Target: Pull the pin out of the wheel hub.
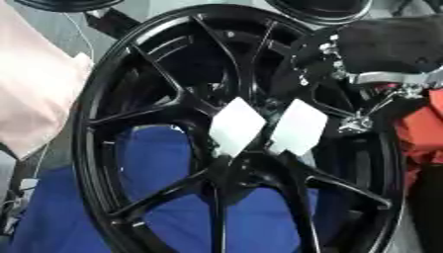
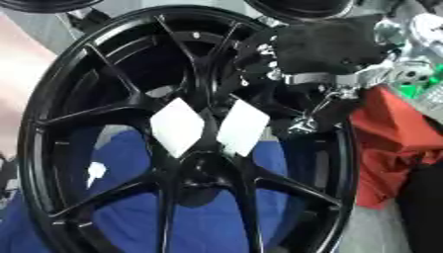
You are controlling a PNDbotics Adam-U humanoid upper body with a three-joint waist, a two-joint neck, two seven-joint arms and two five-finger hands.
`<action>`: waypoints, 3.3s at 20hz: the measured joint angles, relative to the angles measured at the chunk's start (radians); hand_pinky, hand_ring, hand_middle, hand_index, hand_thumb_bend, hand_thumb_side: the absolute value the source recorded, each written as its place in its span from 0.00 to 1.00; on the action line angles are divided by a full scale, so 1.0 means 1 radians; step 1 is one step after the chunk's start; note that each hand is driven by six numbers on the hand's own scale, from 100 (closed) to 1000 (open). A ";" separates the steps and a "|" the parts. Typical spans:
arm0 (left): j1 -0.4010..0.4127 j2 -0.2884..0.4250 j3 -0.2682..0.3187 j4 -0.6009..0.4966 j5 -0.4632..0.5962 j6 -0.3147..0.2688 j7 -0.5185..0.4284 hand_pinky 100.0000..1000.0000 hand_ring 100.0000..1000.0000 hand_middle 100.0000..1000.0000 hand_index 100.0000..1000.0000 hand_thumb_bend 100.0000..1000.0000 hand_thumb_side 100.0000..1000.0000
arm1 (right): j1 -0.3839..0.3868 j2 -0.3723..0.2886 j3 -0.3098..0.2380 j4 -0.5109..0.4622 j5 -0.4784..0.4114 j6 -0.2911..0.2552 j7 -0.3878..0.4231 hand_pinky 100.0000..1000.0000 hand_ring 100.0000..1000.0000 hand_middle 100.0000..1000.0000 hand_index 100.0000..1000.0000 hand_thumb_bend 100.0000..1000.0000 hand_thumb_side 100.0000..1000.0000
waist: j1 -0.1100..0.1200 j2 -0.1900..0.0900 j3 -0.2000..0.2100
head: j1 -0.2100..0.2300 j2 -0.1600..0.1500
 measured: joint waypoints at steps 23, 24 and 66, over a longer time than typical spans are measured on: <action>0.010 0.000 0.000 0.000 0.000 0.003 0.011 0.80 0.55 0.50 0.64 0.00 0.67 | 0.000 0.000 0.009 -0.023 -0.090 0.013 0.045 0.86 0.77 0.74 0.81 0.37 0.00 | -0.004 -0.001 -0.009 | 0.010 0.001; 0.011 -0.001 0.000 0.000 0.000 0.004 0.012 0.80 0.56 0.50 0.64 0.00 0.66 | 0.000 0.000 0.009 -0.024 -0.093 0.013 0.045 0.86 0.77 0.74 0.80 0.36 0.00 | -0.004 -0.002 -0.009 | 0.010 0.001; 0.017 -0.009 0.004 0.000 0.002 0.013 0.029 0.81 0.55 0.50 0.64 0.00 0.67 | -0.009 0.008 0.020 -0.053 -0.160 0.049 0.029 0.84 0.64 0.47 0.58 0.04 0.00 | -0.006 -0.014 -0.009 | 0.022 0.001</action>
